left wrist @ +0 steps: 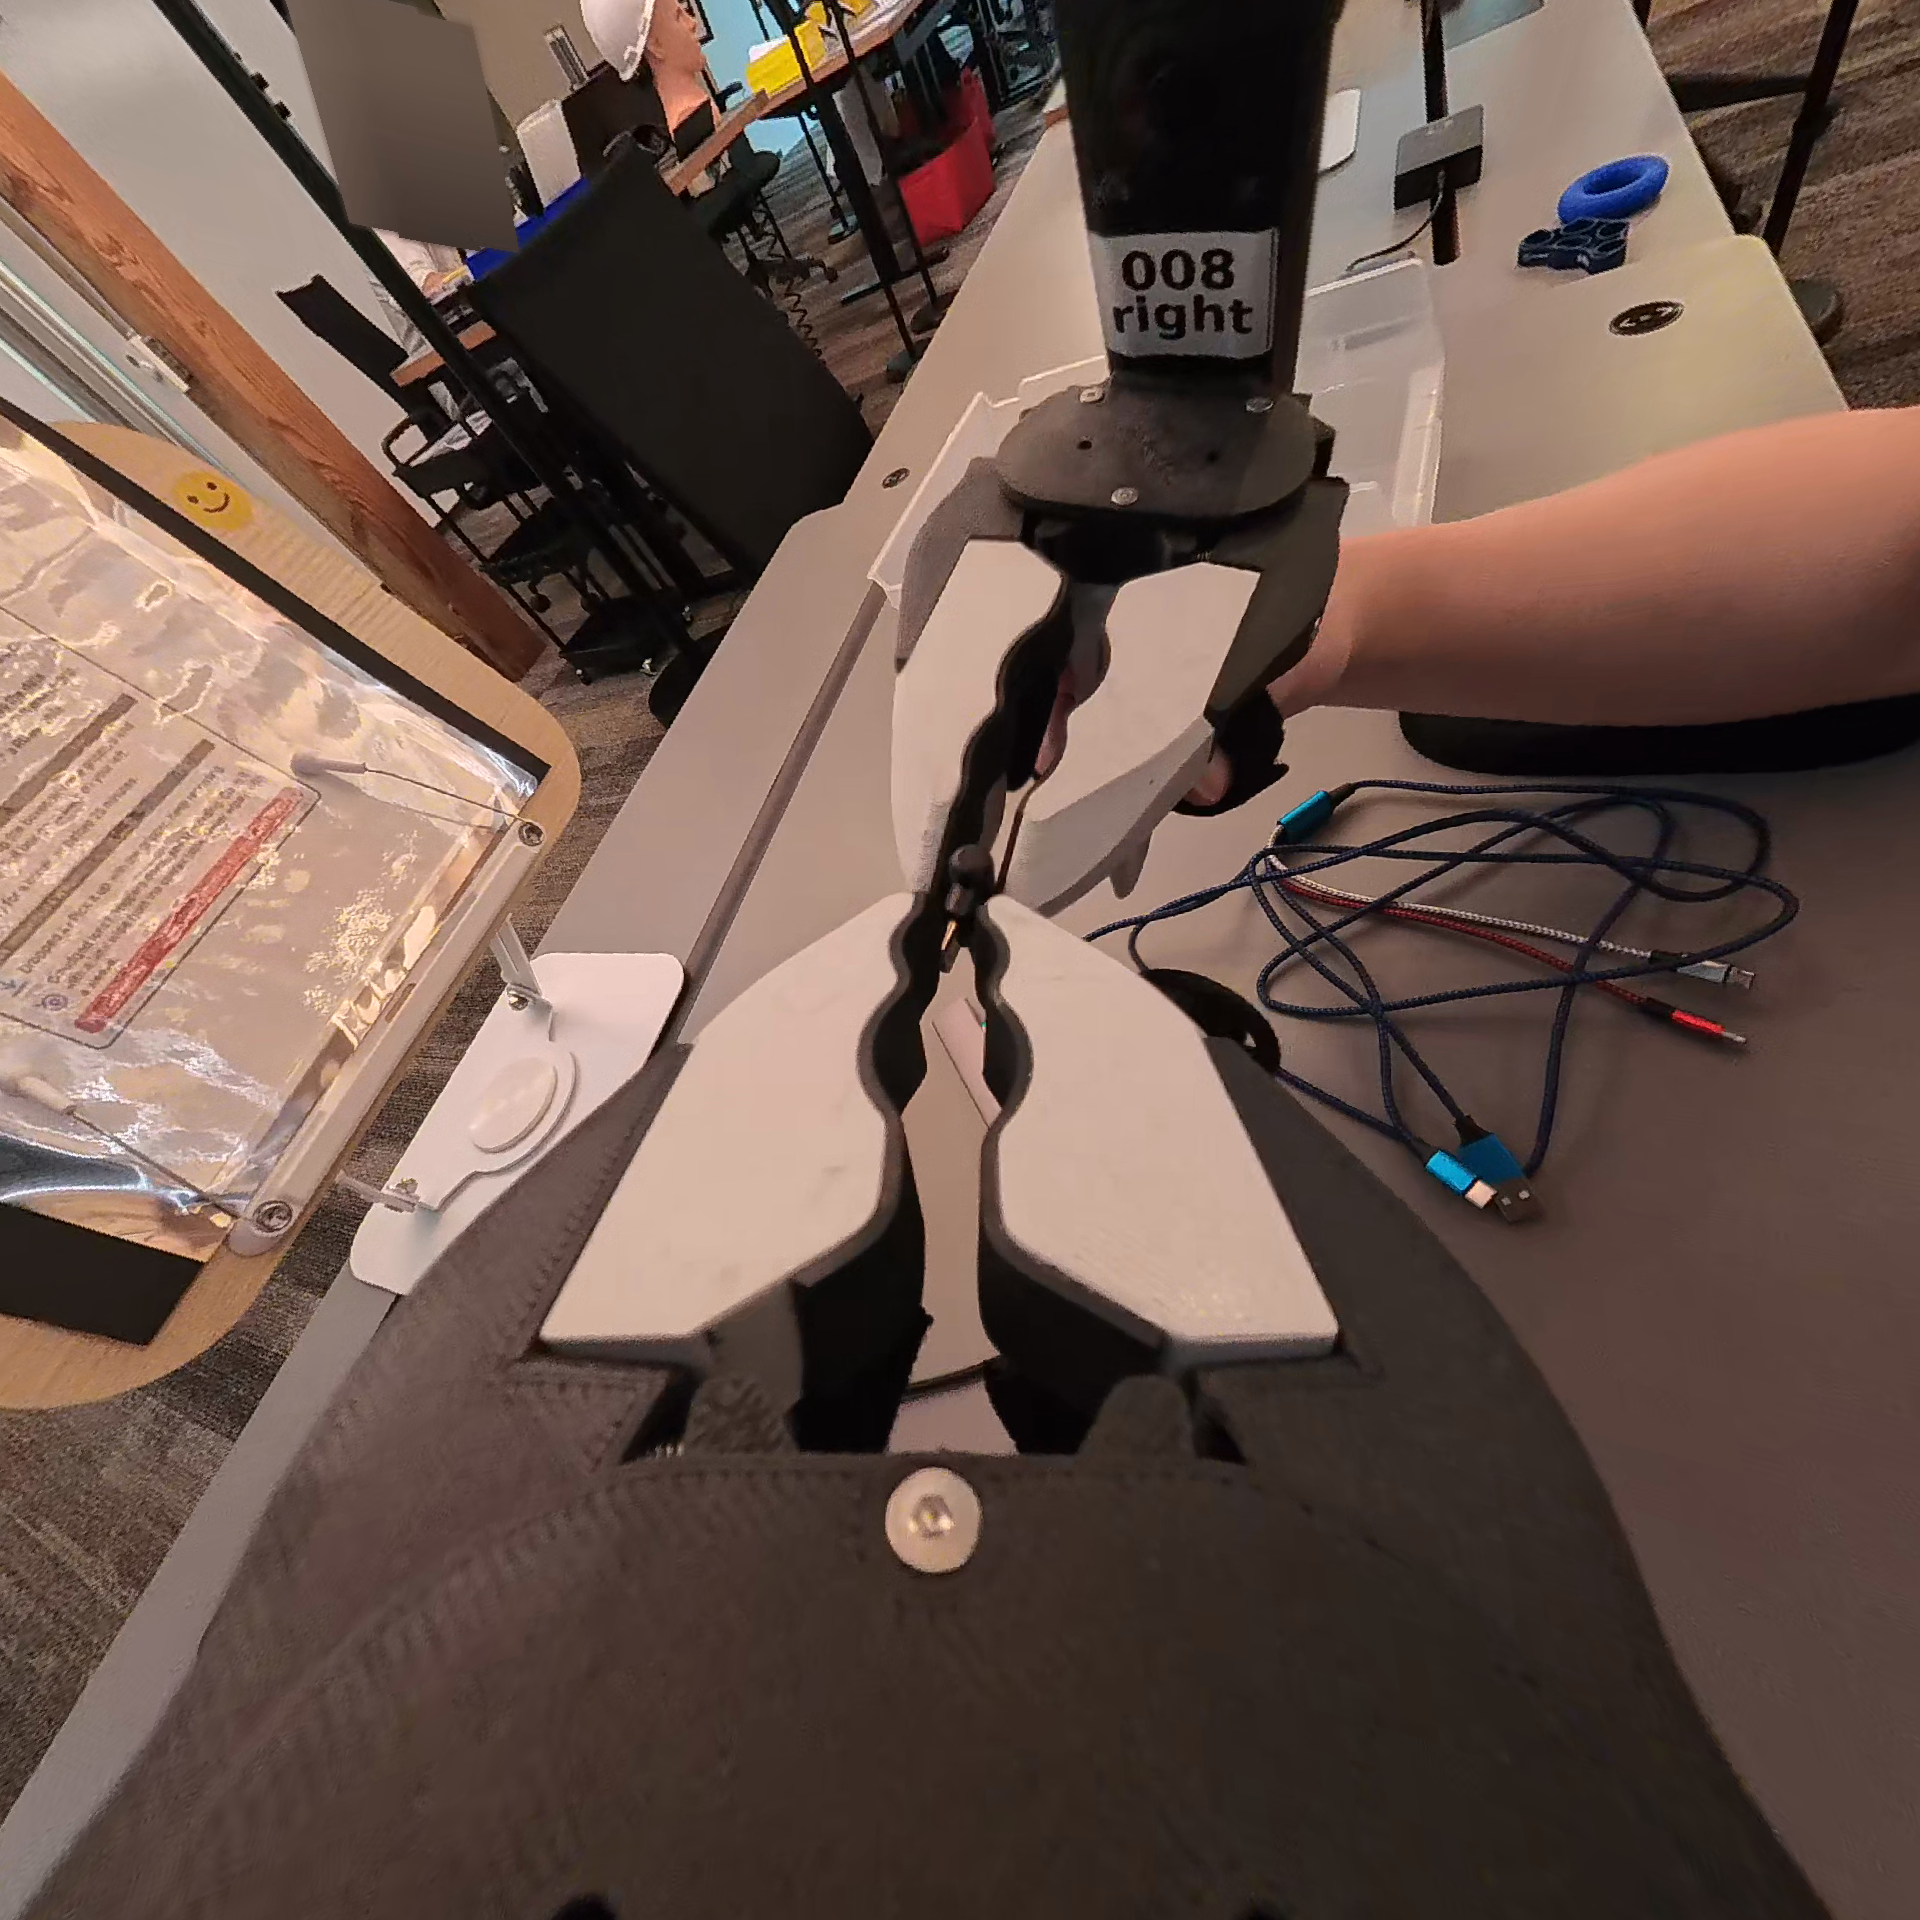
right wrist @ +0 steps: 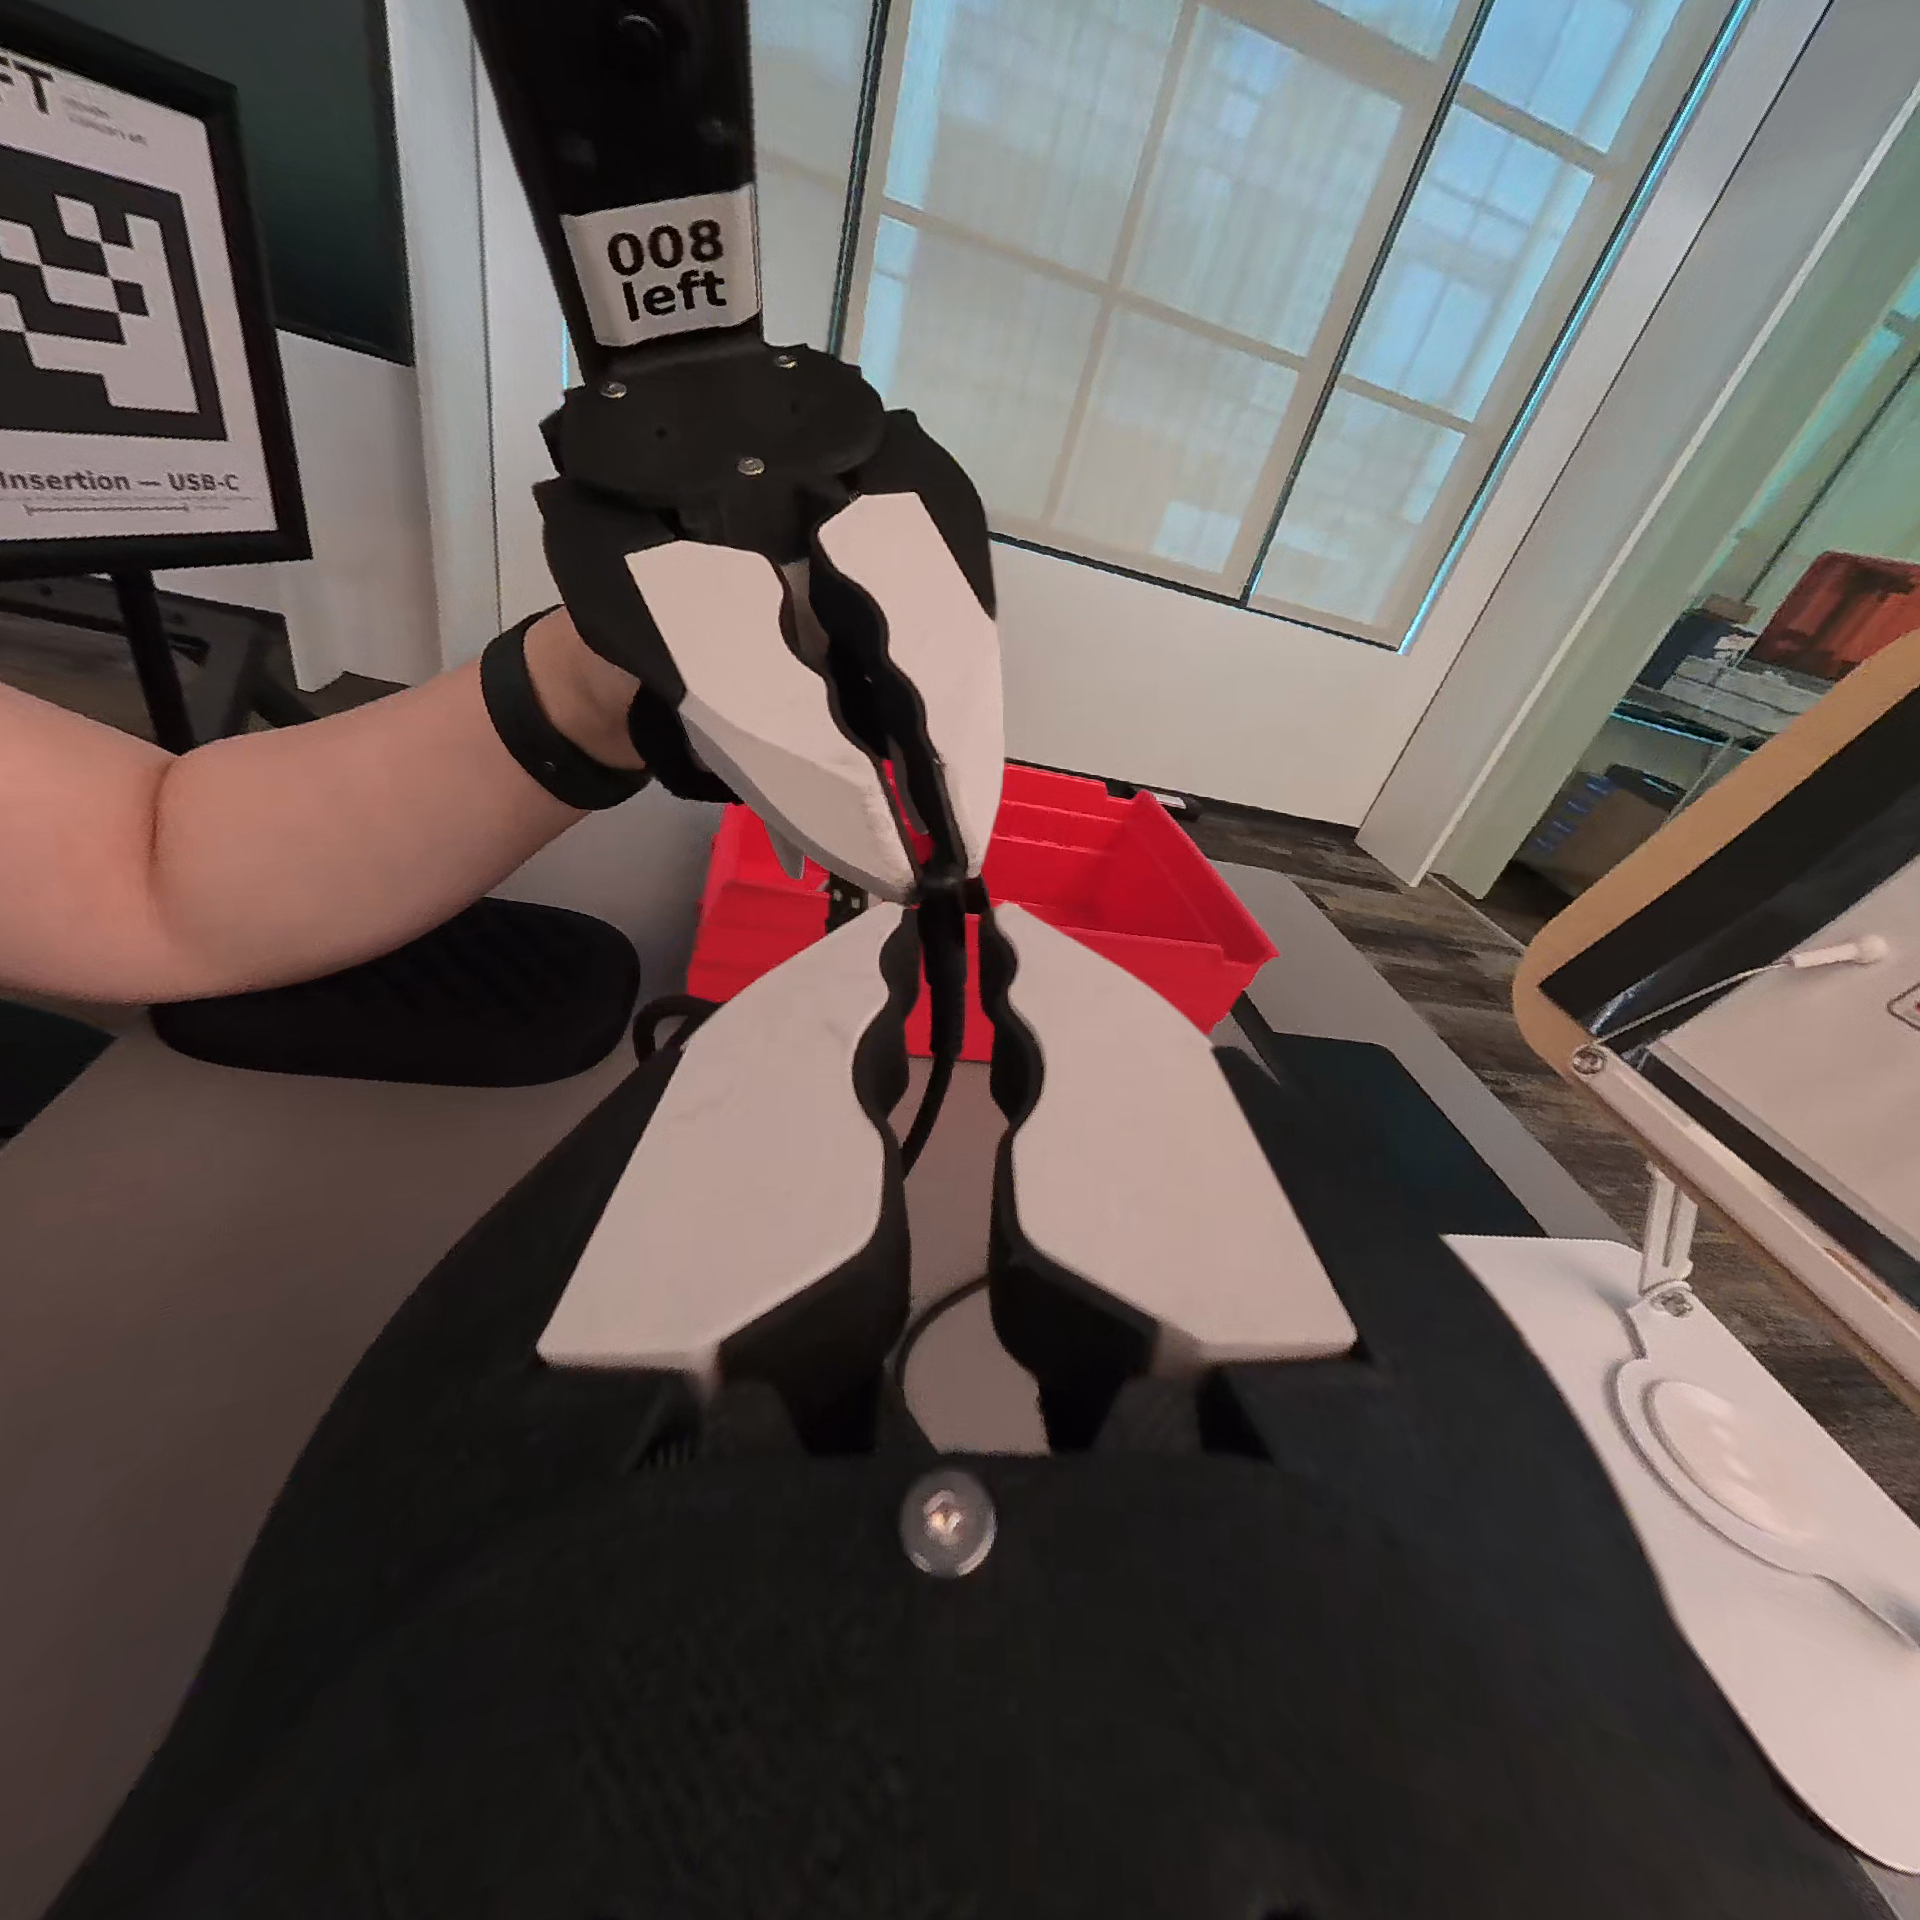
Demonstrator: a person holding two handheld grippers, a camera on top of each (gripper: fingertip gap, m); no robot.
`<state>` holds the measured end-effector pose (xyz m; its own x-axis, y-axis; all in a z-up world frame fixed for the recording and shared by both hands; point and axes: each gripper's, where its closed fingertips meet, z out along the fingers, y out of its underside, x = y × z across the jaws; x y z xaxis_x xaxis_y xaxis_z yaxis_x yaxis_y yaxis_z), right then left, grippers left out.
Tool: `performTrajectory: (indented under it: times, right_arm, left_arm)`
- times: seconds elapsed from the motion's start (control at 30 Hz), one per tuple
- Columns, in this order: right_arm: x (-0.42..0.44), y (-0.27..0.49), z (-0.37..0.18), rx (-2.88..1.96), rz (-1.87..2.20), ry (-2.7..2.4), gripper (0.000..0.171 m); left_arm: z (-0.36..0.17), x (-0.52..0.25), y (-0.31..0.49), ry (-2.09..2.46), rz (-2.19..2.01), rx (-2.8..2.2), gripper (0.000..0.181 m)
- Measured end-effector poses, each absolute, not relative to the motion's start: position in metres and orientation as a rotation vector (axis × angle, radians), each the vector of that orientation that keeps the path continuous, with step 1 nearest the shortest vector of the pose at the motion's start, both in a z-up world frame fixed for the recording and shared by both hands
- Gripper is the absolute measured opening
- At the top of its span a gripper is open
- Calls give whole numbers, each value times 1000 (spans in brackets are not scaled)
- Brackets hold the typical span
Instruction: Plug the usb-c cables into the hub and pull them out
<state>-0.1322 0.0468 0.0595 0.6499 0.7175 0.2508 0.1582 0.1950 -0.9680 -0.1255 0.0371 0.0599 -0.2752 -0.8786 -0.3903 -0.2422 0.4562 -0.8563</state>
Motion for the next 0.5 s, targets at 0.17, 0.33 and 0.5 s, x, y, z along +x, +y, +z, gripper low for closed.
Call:
performTrajectory:
  times: [0.17,0.33,0.5]
  right_arm:
    - [-134,44,62,-1314,518,-809,9]
    - [-134,43,65,-1292,535,-796,9]
    - [-127,46,69,-1283,524,-746,9]
  left_arm:
    - [63,-126,34,1767,-875,-952,5]
    - [65,-127,34,1752,-900,-954,6]
    - [70,-129,44,1694,-982,-1054,24]
